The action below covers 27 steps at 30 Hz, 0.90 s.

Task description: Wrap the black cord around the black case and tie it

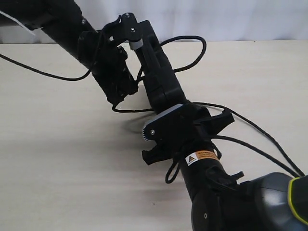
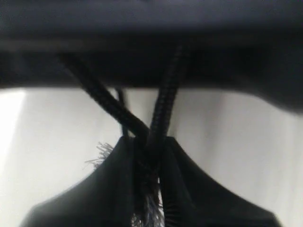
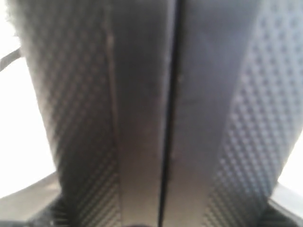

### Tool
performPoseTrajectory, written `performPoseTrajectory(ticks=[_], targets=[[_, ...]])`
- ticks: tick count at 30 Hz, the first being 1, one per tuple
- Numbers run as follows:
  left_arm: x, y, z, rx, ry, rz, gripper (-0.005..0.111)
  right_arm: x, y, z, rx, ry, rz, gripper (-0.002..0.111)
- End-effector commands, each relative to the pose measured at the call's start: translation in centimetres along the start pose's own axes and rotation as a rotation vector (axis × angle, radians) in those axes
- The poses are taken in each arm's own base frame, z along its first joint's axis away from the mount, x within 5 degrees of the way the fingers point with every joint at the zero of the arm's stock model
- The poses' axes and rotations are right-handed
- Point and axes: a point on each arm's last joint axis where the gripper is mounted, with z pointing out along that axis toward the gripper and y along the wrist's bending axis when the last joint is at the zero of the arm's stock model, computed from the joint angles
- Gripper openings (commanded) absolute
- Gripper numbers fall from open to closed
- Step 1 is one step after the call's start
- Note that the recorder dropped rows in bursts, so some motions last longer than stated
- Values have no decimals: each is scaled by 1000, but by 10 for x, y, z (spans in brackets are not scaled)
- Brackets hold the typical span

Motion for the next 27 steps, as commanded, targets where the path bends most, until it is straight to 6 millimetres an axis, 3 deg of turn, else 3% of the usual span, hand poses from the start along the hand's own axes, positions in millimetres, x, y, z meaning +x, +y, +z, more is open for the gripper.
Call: performPoseTrajectory(ticks=[1, 3, 4, 6, 7, 9, 13, 15, 18, 21, 24, 27], targets=[[-8, 13, -4, -146, -63, 34, 0, -7, -6, -1, 34, -46, -95, 5], [-9, 14, -4, -158, -71, 33, 0, -7, -6, -1, 38, -41, -93, 5], [-10, 13, -4, -152, -85, 16, 0, -7, -6, -1, 36, -39, -96, 11], [-11, 13, -4, -146, -95, 4, 0, -7, -6, -1, 36, -39, -96, 36], [-11, 13, -4, -144, -100, -3, 0, -7, -5, -1, 32, -42, -95, 62], [-11, 13, -4, -144, -100, -3, 0, -10, 4, -9, -66, -10, -91, 80], [-11, 13, -4, -146, -101, -3, 0, -24, 3, -42, -59, 32, -73, 82], [-11, 13, -4, -146, -101, -3, 0, -36, -7, -68, -61, 77, 39, 82], [-11, 13, -4, -146, -101, -5, 0, -50, -15, -84, -116, 49, 7, 81], [-11, 13, -4, -144, -100, -5, 0, -70, -39, -102, -188, 13, 65, 81], [-11, 13, -4, -144, -100, -5, 0, -91, -75, -99, -135, -42, 203, 78], [-11, 13, -4, -144, -100, -5, 0, -111, -113, -81, -131, -21, 310, 68]])
